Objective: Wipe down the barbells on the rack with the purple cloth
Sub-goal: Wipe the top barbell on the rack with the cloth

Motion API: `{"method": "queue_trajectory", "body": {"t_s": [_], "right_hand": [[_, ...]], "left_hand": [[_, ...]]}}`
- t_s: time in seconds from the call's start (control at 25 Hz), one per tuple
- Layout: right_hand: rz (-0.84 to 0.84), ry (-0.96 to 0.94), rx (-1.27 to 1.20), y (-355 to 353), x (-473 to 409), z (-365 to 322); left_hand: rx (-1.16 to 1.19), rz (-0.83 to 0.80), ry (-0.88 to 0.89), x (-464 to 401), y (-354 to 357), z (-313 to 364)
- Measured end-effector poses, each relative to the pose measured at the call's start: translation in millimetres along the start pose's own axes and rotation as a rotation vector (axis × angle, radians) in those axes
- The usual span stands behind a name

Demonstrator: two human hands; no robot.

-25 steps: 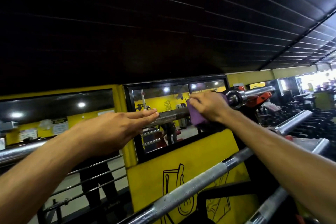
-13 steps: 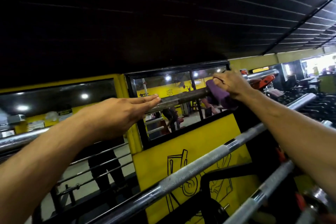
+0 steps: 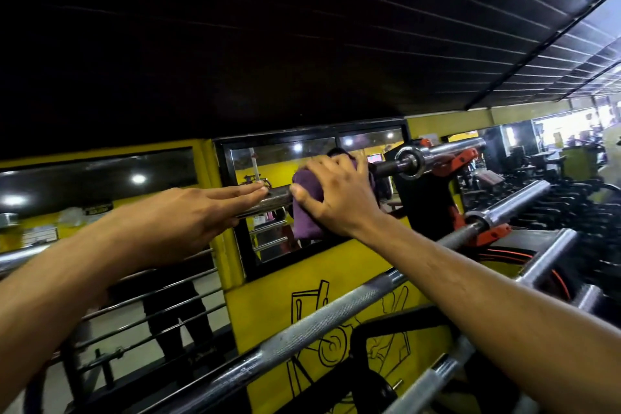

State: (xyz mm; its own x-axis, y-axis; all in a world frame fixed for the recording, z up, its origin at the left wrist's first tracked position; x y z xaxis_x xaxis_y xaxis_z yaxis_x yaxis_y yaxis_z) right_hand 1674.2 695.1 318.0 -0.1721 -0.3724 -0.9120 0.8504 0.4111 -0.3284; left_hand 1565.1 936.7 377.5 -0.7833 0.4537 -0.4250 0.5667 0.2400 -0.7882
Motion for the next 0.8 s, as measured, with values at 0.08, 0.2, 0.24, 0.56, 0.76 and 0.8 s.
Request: {"method": "queue_trajectory", "body": {"t_s": [0.08, 0.2, 0.24, 0.56, 0.76, 0.8], "right_hand": [[0.007, -0.076, -0.001, 2.1, 6.3, 10.5], [-0.038, -0.073, 0.008, 0.2, 15.3, 57.0], [-0.071, -0.012, 0.010, -1.7, 20.0, 78.9], [0.360, 0.501, -0.321, 33.1, 47.5, 61.6], [0.833, 0.887, -0.968, 14.4, 51.7, 0.5], [0.929, 1.044, -1.155, 9.3, 52.9, 0.8]], "left_hand": [[-0.028, -0.008, -0.014, 0.2, -0.7, 1.2], [-0.030, -0.001, -0.018, 2.5, -2.5, 4.1], [-0.026, 0.002, -0.018, 2.6, -3.2, 3.9], [-0.028, 0.014, -0.037, 2.4, 1.3, 3.5], [-0.051, -0.015, -0.096, 3.6, -2.0, 9.8], [-0.046, -0.015, -0.097, 3.4, -1.9, 10.1]]}}
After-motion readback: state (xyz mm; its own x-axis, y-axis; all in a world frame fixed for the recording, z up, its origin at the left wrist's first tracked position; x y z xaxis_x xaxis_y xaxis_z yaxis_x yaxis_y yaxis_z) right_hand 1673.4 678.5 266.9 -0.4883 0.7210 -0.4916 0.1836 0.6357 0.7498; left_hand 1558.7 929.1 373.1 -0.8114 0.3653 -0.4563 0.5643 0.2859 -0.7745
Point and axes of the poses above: each hand's wrist, its own x-axis away from the middle knuckle, its own y-axis out of the palm, z = x × y, the point moved 1 cm from there along -x, towards the middle knuckle, and after that the axes turned 14 degrees about -y, right-handed, at the moved point
